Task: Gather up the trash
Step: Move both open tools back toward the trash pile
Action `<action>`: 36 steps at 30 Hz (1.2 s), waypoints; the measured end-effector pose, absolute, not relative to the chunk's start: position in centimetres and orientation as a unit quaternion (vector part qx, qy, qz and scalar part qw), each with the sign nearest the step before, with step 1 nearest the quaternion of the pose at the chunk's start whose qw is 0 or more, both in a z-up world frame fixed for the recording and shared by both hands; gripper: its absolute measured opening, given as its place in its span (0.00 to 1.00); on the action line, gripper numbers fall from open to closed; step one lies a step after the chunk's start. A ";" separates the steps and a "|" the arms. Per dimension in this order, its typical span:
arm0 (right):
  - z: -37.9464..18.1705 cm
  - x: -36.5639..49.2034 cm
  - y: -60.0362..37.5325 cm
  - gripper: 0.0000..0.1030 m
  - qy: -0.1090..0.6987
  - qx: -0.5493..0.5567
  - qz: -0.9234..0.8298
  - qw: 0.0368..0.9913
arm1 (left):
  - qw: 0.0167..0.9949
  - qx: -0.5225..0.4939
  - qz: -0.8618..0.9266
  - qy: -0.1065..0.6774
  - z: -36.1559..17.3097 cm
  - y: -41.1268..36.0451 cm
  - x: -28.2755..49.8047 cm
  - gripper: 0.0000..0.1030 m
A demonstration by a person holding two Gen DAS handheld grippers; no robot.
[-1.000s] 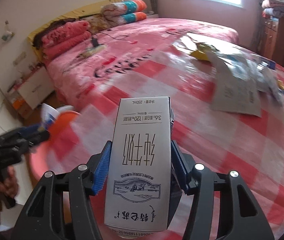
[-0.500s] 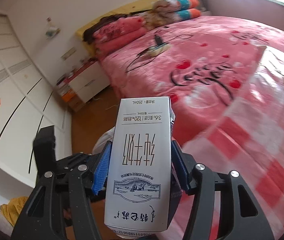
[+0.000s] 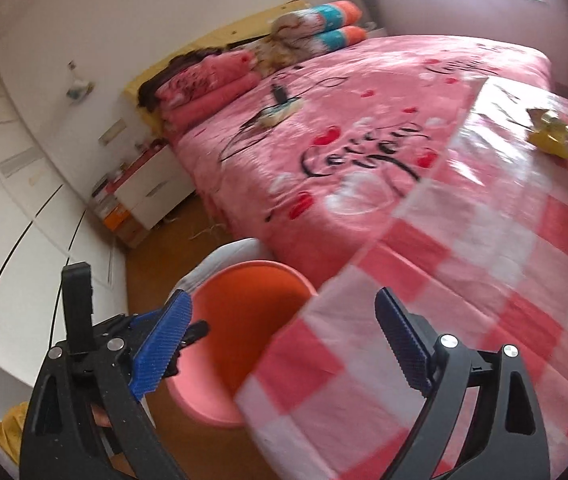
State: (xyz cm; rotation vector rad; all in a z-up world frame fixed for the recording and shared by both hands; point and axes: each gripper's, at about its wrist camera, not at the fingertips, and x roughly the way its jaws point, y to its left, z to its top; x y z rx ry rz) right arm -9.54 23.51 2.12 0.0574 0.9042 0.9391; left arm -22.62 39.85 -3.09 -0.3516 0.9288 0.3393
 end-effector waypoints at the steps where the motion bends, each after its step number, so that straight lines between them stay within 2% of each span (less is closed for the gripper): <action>1: 1.9 -9.4 22.7 0.89 0.419 0.033 0.431 0.798 | 0.866 -0.166 0.158 0.444 -3.1 39.6 -22.4 0.85; 17: 0.9 -7.4 14.2 0.91 0.403 0.073 0.374 0.832 | 0.877 -0.124 0.093 0.455 -1.1 33.3 -19.1 0.85; 36: 1.9 -7.0 8.3 0.92 0.368 0.096 0.361 0.852 | 0.880 -0.061 0.131 0.452 1.5 29.8 -16.9 0.85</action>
